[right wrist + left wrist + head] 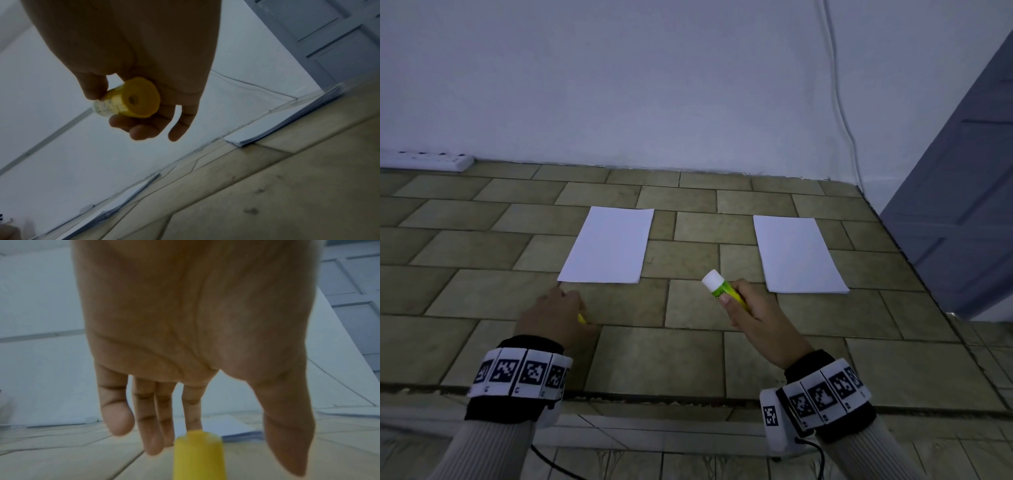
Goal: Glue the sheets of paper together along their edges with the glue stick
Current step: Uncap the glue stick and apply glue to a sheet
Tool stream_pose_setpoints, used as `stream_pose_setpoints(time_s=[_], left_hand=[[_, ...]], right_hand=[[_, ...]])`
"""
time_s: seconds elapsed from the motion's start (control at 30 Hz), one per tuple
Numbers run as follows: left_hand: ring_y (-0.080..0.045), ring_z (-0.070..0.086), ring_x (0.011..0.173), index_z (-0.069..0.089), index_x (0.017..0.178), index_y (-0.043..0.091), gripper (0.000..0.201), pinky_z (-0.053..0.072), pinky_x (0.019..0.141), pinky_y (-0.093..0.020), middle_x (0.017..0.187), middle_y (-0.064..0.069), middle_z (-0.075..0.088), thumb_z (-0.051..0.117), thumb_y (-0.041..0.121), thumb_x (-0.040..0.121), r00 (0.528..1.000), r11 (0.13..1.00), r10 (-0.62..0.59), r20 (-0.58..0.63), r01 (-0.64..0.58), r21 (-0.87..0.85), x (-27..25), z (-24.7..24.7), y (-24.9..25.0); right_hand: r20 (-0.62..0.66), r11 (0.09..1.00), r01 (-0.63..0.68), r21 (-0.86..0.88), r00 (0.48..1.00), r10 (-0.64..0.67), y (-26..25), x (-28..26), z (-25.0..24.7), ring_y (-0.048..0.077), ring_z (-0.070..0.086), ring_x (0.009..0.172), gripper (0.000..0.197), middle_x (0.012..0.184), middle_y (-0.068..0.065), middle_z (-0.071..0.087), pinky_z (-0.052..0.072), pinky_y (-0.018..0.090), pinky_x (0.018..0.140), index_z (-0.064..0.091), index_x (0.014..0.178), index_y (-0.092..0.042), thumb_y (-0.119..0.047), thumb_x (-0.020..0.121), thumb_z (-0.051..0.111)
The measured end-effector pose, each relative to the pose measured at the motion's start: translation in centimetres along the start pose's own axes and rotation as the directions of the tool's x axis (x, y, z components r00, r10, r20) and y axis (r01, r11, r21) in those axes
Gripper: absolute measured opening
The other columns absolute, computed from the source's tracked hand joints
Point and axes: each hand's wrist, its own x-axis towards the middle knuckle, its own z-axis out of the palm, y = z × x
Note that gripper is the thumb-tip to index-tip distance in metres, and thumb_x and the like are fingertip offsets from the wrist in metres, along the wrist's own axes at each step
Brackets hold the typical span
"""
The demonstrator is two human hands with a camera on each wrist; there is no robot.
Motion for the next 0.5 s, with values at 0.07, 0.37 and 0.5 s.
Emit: stream_pose_setpoints(time_s=[0.07, 0.37, 0.5], left_hand=[[-0.027, 0.045, 0.122, 0.051, 0.127, 0.018, 0.058, 0.043, 0.097, -0.040, 0.135, -0.010, 0.042, 0.068, 0.052, 0.083, 0.995, 0.999, 0.021, -0.096, -0.026, -0.044, -0.3, -0.7, 0.7], [-0.009, 0.066, 0.092, 0.063, 0.108, 0.032, 0.042, 0.053, 0.078, -0.027, 0.107, 0.009, 0.068, 0.062, 0.059, 0.077, 0.845, 0.330, 0.385, -0.370, -0.501, -0.801, -1.7, -2.8, 8.8], [-0.012, 0.069, 0.082, 0.063, 0.101, 0.017, 0.037, 0.053, 0.069, -0.025, 0.091, 0.003, 0.069, 0.073, 0.046, 0.082, 0.831, 0.177, 0.465, -0.306, -0.426, -0.887, -2.1, -2.0, 11.5]], right_hand=[[0.000, 1.000, -0.013, 0.026, 1.000, 0.013, -0.1, 0.0, -0.1, 0.015, 0.046, 0.064, 0.037, 0.070, 0.003, 0.049, 0.039, 0.037, 0.062, 0.051, 0.095, -0.018, -0.054, 0.091, 0.044], [0.041, 0.986, 0.000, 0.164, 0.999, -0.007, -2.1, 1.2, 0.2, 0.004, 0.050, 0.070, 0.023, 0.086, -0.003, 0.056, 0.041, 0.022, 0.067, 0.048, 0.111, -0.019, -0.017, 0.092, 0.061], [0.087, 0.965, -0.052, 0.257, 0.996, 0.031, -2.5, 1.6, 0.4, -0.006, 0.056, 0.074, 0.037, 0.103, 0.000, 0.062, 0.042, 0.010, 0.063, 0.040, 0.122, -0.013, -0.009, 0.092, 0.060]])
